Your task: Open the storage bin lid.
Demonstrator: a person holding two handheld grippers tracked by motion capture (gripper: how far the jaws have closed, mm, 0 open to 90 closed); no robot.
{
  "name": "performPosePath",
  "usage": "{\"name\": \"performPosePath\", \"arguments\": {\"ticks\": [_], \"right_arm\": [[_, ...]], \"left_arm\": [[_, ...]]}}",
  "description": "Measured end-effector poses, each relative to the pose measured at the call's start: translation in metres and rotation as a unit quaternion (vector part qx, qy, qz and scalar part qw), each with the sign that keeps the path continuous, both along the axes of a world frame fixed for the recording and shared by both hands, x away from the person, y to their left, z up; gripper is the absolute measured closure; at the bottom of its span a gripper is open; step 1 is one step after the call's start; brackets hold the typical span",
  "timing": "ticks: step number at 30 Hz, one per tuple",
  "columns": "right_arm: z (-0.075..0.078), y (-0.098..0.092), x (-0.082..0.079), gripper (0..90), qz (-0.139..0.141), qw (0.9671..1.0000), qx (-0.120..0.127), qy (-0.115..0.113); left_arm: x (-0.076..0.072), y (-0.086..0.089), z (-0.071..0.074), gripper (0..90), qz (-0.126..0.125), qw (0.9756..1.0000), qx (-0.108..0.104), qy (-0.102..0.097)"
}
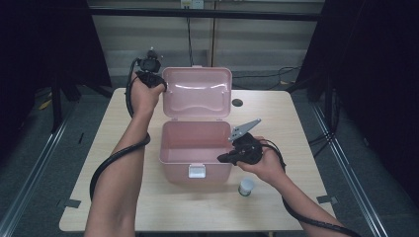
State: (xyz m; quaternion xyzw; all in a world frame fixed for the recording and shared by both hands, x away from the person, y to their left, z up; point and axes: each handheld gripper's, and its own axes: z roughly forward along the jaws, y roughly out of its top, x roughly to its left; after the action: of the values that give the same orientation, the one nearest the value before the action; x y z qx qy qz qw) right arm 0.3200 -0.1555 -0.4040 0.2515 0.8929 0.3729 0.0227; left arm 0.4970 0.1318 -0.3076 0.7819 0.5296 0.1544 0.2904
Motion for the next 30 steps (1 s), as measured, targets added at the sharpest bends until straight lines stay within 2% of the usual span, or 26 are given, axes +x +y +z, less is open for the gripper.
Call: {"name": "performPosePath", "arguments": {"ticks": [7, 30], "right_arm": [[0.000, -0.001, -0.001, 90.0, 0.001, 1.0000, -0.002, 0.001], [0.001, -0.003, -0.005, 90.0, 0.003, 1.0000, -0.005, 0.003]], "left_arm": [[0.002, 0.000, -0.004, 84.5, 0.003, 1.0000, -0.004, 0.000], [0.007, -0.003, -0.016, 84.1, 0.000, 1.0000, 0.009, 0.000]]}}
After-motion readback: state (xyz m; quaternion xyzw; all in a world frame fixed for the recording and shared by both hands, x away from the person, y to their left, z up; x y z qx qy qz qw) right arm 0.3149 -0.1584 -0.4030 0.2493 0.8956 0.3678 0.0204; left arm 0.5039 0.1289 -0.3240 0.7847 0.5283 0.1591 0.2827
